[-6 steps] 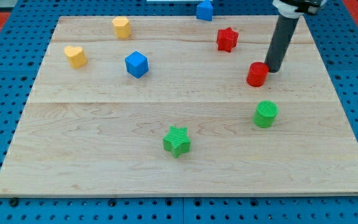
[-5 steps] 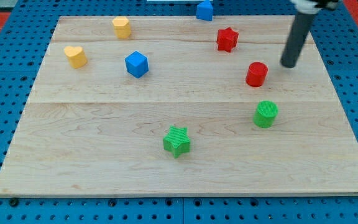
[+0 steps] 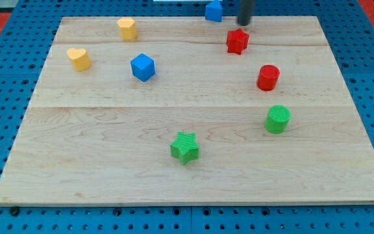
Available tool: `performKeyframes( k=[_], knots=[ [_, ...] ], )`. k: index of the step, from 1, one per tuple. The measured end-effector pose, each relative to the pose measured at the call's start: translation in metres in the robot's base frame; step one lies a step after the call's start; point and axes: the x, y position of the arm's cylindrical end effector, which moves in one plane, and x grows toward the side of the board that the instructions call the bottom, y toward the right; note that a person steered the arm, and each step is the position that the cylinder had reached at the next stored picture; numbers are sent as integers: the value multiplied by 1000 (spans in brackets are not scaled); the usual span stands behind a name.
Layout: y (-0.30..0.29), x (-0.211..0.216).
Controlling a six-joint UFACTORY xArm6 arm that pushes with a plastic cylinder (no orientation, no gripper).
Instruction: Point your arm at the yellow hexagon
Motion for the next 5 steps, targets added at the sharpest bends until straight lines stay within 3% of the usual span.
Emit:
performKeyframes(
  k=[2,5],
  knots=[
    [-126,43],
    [-255,64]
  ],
)
